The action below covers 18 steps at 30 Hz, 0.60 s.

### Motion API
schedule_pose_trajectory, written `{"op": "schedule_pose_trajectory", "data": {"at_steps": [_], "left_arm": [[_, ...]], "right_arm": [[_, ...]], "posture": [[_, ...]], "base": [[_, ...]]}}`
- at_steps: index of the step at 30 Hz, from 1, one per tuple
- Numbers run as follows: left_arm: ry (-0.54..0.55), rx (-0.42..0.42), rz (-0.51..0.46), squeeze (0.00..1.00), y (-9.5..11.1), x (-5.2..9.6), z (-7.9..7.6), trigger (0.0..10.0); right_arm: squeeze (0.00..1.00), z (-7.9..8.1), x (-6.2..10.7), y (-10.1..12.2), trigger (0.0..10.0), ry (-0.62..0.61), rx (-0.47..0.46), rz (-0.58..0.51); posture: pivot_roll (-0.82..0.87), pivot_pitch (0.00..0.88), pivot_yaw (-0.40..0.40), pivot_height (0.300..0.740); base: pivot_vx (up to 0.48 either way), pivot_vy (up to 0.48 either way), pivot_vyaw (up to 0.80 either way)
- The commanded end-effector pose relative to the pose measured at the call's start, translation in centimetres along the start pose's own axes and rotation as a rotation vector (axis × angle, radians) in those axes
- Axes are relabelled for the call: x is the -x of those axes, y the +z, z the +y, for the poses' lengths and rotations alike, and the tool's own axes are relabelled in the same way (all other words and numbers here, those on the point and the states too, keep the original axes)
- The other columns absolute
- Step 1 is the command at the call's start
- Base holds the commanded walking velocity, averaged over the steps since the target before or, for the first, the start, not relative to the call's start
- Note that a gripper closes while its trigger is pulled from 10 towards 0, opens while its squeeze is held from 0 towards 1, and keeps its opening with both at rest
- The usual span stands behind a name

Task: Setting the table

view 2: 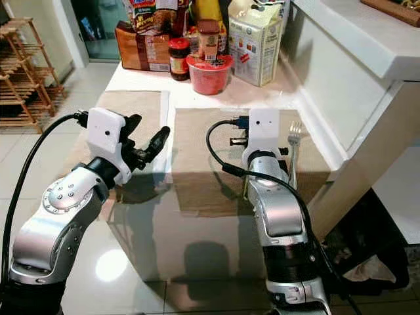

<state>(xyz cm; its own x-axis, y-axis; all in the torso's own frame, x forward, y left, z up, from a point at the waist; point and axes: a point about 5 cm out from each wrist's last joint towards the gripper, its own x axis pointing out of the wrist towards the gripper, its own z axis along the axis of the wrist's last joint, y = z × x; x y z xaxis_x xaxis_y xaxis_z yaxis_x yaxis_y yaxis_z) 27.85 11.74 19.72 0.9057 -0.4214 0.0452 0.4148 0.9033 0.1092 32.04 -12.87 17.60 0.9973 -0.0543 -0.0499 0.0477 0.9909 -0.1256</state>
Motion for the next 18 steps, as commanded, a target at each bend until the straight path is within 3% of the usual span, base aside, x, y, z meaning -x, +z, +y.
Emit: {"op": "schedule_pose_trajectory", "data": {"at_steps": [1,5,18], "left_arm": [[0.014,-0.008,-0.006,0.0,0.1,-0.1,0.0,10.0],[0.014,-0.01,-0.014,0.0,0.1,-0.2,-0.2,10.0],[0.005,-0.007,-0.026,0.0,0.0,-0.6,-0.5,10.0]], "right_arm": [[1.0,-0.2,0.7,0.2,10.0,-0.004,0.023,-0.052],[1.0,-0.5,1.4,0.5,10.0,-0.023,0.061,-0.12],[1.0,-0.9,2.2,0.7,10.0,-0.028,0.059,-0.169]], "posture": [[0.12,0.0,-0.001,0.74],[0.11,0.0,0.003,0.74],[0.09,0.0,0.008,0.74]], "base": [[0.0,0.0,0.0],[0.0,0.0,0.0],[0.0,0.0,0.0]]}}
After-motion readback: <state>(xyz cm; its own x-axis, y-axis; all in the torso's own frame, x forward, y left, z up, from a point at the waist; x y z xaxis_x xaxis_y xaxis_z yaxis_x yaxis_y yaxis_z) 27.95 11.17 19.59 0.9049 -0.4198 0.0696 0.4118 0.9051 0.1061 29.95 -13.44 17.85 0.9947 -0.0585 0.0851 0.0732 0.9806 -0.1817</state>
